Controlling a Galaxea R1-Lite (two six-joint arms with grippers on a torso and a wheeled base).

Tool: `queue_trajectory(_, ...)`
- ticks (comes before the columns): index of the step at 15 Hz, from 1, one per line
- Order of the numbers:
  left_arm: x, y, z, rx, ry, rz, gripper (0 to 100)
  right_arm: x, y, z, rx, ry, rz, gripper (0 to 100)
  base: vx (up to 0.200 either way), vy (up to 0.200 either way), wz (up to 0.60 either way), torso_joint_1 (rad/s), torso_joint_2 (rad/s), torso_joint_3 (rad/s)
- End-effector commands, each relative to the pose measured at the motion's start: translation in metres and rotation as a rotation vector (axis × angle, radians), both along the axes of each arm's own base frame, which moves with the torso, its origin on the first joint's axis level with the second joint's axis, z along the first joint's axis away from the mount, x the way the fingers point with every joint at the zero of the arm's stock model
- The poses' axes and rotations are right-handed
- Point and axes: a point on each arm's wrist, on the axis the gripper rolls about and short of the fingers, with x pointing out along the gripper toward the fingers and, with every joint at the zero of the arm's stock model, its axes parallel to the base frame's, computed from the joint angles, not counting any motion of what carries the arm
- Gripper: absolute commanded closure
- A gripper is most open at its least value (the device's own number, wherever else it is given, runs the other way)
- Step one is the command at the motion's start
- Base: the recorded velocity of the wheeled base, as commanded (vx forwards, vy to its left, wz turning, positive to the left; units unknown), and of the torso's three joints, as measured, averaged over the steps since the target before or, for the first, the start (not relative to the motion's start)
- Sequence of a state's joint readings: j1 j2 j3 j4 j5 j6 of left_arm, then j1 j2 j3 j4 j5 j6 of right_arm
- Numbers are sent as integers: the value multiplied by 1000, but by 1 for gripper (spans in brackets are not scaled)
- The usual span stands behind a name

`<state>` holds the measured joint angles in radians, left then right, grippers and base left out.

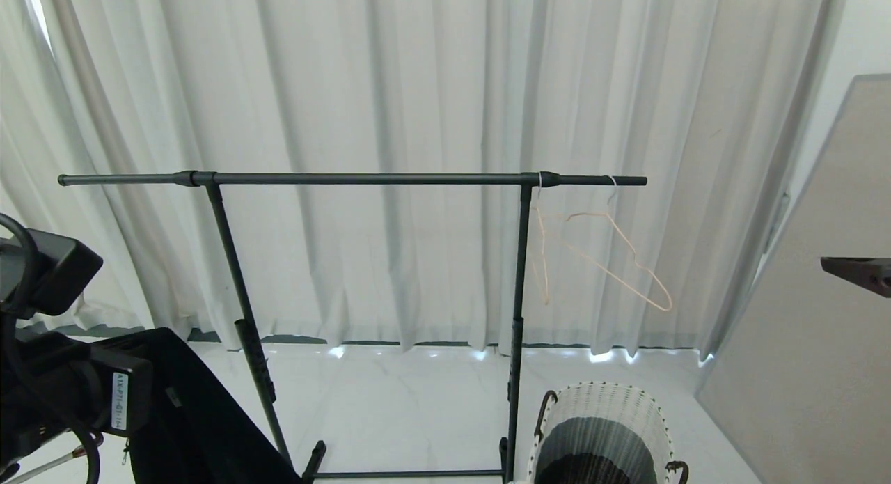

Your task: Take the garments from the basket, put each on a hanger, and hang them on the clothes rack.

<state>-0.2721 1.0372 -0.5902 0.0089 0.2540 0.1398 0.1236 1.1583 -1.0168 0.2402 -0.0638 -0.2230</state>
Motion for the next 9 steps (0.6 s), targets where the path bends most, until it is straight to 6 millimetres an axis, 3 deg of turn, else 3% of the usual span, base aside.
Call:
queue_trajectory(1,-1,0,1,-1,-3,1,100,10,2,-3,4,16,19,0,200,0,0,-22,-12,7)
queue_trajectory(6,-2,1,1,-2,-9,1,100,19,4,-7,10,36,72,0,200,0,0,0,1,1)
queue_trajectory(9,-2,1,1,-3,-11,1,100,35,5,-16,25,80,105,0,200,0,0,1,1,2)
